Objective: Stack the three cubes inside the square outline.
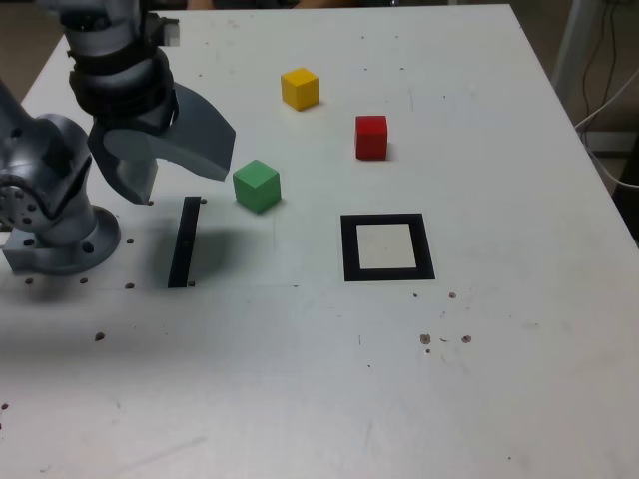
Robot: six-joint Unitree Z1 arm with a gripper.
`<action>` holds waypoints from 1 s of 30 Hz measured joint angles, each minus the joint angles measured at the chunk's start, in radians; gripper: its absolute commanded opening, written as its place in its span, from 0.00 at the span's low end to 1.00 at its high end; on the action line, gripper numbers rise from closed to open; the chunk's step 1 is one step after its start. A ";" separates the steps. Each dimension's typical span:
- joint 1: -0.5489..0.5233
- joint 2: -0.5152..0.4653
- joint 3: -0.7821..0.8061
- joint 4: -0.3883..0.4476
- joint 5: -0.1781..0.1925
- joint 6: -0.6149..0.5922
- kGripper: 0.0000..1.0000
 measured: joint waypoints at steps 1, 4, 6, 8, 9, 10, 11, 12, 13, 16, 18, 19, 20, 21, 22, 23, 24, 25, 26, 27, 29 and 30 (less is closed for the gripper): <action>0.000 0.000 0.000 0.000 0.000 0.000 0.99; 0.000 0.007 0.000 0.000 0.000 0.000 0.99; 0.000 0.012 0.000 0.000 0.000 0.000 0.99; 0.000 0.012 0.000 0.000 0.000 0.000 0.99; 0.000 0.012 0.000 0.000 0.000 0.000 0.99; 0.000 0.012 0.000 0.000 0.000 0.000 0.99; 0.000 0.012 0.001 0.000 0.000 0.000 0.99; 0.000 0.012 0.001 0.000 0.000 0.000 0.99; 0.000 0.011 0.001 0.000 0.000 0.000 0.99; 0.000 0.009 0.002 0.000 0.000 0.000 0.99; 0.000 0.009 0.002 0.000 0.001 0.000 0.99; 0.000 0.009 0.003 0.000 0.004 0.000 0.99; 0.000 0.009 0.003 0.000 0.007 0.000 0.99; 0.000 0.008 0.003 0.000 0.011 0.000 0.99; 0.000 0.007 0.003 0.000 0.020 0.000 0.99; 0.000 0.006 0.003 -0.001 0.030 0.000 0.99; 0.000 0.005 0.003 -0.002 0.038 0.000 0.99; 0.000 0.005 0.003 -0.002 0.045 0.000 0.99; 0.000 0.005 0.003 -0.003 0.051 0.000 0.99; 0.000 0.008 0.003 -0.002 0.056 0.001 0.99; 0.006 0.021 -0.008 0.008 0.054 0.018 0.99; 0.017 0.030 -0.023 0.015 0.051 0.035 0.99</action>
